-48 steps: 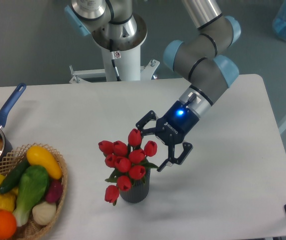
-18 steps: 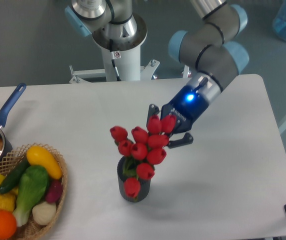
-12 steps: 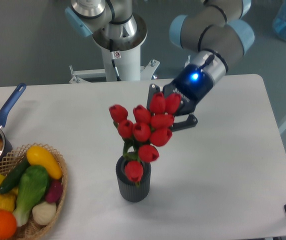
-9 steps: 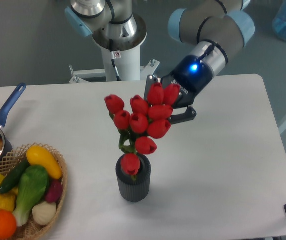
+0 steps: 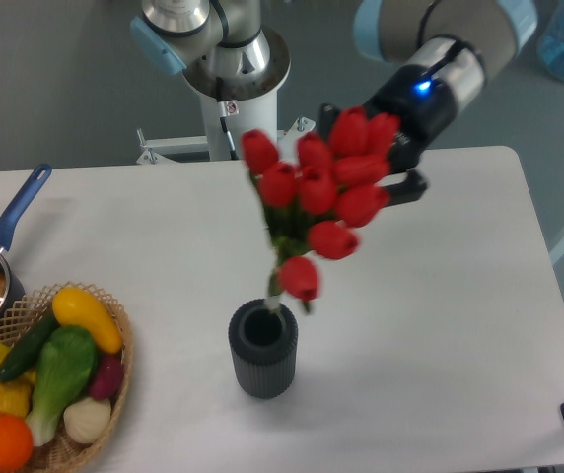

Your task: Pick up the flowers from the vase

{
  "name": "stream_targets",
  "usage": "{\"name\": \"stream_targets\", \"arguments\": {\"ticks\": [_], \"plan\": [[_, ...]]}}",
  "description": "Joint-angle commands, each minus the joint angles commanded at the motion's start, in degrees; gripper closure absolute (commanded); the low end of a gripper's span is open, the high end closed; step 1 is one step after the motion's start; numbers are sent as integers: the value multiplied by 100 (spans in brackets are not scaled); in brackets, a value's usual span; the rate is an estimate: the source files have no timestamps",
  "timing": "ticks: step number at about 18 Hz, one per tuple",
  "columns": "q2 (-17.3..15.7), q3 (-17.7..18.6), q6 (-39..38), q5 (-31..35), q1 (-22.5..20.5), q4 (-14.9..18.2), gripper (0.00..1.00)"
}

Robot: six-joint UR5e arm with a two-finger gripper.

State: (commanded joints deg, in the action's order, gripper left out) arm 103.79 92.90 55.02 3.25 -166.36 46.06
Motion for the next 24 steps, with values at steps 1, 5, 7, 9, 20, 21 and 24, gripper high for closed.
{"name": "stream_targets", "arguments": {"ticks": [1,5,7,9,20,21,24], "plan": [[105,-79,53,61,-176,0,100],[316,-54,777,1262,-590,-27,100],[414,236,1387,2123,-582,-18,100],[431,316,1660,2932,-538,-9,100],[967,-615,1723,6344,349,315,100],[994,-720,1723,6511,411,525,100],[1055,-914,1723,7135,569,966,100]]}}
